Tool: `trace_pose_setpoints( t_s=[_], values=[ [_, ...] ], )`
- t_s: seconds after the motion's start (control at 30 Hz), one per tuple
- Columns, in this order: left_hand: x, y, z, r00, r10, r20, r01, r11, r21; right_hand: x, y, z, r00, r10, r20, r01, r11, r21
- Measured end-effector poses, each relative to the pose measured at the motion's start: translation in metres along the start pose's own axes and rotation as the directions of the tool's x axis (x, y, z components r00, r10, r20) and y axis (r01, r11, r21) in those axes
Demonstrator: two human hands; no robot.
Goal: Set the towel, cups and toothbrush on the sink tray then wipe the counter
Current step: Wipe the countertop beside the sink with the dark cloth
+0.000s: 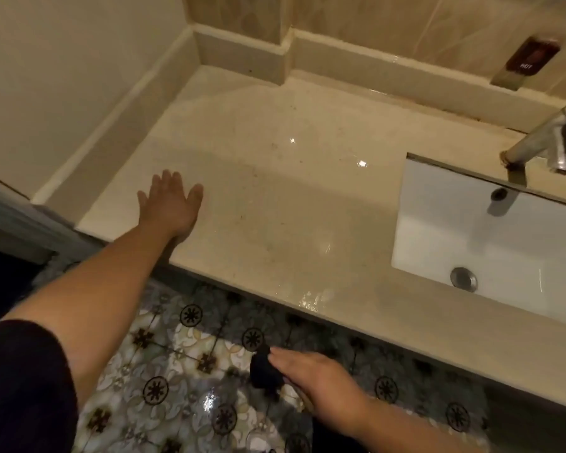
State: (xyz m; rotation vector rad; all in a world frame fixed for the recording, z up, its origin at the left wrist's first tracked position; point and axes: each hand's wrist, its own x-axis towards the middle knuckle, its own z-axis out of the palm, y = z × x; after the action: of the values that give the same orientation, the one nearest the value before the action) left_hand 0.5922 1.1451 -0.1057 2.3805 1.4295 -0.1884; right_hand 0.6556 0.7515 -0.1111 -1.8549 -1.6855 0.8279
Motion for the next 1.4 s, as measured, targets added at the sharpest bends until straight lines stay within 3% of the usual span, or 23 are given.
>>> trace_pose_setpoints(
  t_s=[0.07, 0.1, 0.17, 0.23, 0.27, 0.3, 0.37, 0.43, 0.5, 0.63, 0.77, 0.87, 0.97, 1.17, 1.33, 1.4],
  values=[
    [-0.041, 0.004, 0.0, 0.996, 0.083, 0.016, -0.081, 0.99, -0.12, -0.019, -0.02, 0.017, 0.97, 0.237, 0.055, -0.242, 0.919, 0.311],
    [-0.066, 0.007, 0.0, 0.992, 0.124, 0.022, -0.119, 0.977, -0.179, -0.023, -0.03, 0.017, 0.93, 0.357, 0.084, -0.354, 0.817, 0.455],
    [-0.119, 0.012, -0.003, 0.974, 0.22, 0.061, -0.19, 0.928, -0.321, -0.024, -0.05, 0.005, 0.831, 0.524, 0.19, -0.462, 0.457, 0.76],
    [-0.17, 0.014, -0.01, 0.94, 0.322, 0.112, -0.241, 0.861, -0.448, -0.02, -0.064, -0.015, 0.785, 0.515, 0.345, -0.401, -0.002, 0.916],
    [-0.192, 0.014, -0.016, 0.917, 0.38, 0.124, -0.28, 0.833, -0.476, -0.018, -0.072, -0.026, 0.796, 0.463, 0.389, -0.353, -0.168, 0.921],
    [-0.211, 0.016, -0.024, 0.89, 0.436, 0.133, -0.323, 0.809, -0.491, -0.017, -0.082, -0.039, 0.818, 0.411, 0.402, -0.314, -0.267, 0.911],
    [-0.241, 0.02, -0.045, 0.836, 0.528, 0.151, -0.374, 0.749, -0.548, -0.017, -0.104, -0.064, 0.862, 0.317, 0.395, -0.292, -0.326, 0.899],
    [-0.263, 0.028, -0.07, 0.798, 0.581, 0.158, -0.387, 0.696, -0.605, -0.02, -0.125, -0.084, 0.916, 0.223, 0.334, -0.276, -0.256, 0.926],
    [-0.279, 0.039, -0.095, 0.766, 0.623, 0.162, -0.417, 0.672, -0.612, -0.022, -0.144, -0.102, 0.947, 0.182, 0.265, -0.258, -0.063, 0.964],
    [-0.292, 0.059, -0.129, 0.702, 0.695, 0.155, -0.514, 0.645, -0.565, -0.029, -0.168, -0.133, 0.942, 0.281, 0.183, -0.278, 0.351, 0.894],
    [-0.296, 0.069, -0.148, 0.667, 0.734, 0.126, -0.586, 0.622, -0.519, -0.035, -0.19, -0.157, 0.938, 0.342, 0.061, -0.304, 0.722, 0.622],
    [-0.293, 0.073, -0.151, 0.669, 0.741, 0.061, -0.613, 0.596, -0.519, -0.041, -0.189, -0.172, 0.949, 0.306, -0.077, -0.272, 0.917, 0.29],
    [-0.282, 0.077, -0.153, 0.687, 0.726, 0.041, -0.598, 0.596, -0.536, -0.045, -0.174, -0.188, 0.953, 0.296, -0.063, -0.288, 0.952, 0.102],
    [-0.238, 0.094, -0.144, 0.64, 0.75, 0.166, -0.593, 0.62, -0.514, -0.035, -0.123, -0.213, 0.953, 0.3, -0.043, -0.299, 0.954, 0.015],
    [-0.171, 0.118, -0.118, 0.628, 0.753, 0.197, -0.736, 0.657, -0.164, 0.012, -0.053, -0.226, 0.949, 0.314, 0.002, -0.313, 0.947, -0.066],
    [-0.141, 0.132, -0.108, 0.632, 0.761, 0.144, -0.766, 0.642, -0.035, 0.038, -0.027, -0.234, 0.948, 0.295, -0.117, -0.309, 0.942, -0.13]
  ],
)
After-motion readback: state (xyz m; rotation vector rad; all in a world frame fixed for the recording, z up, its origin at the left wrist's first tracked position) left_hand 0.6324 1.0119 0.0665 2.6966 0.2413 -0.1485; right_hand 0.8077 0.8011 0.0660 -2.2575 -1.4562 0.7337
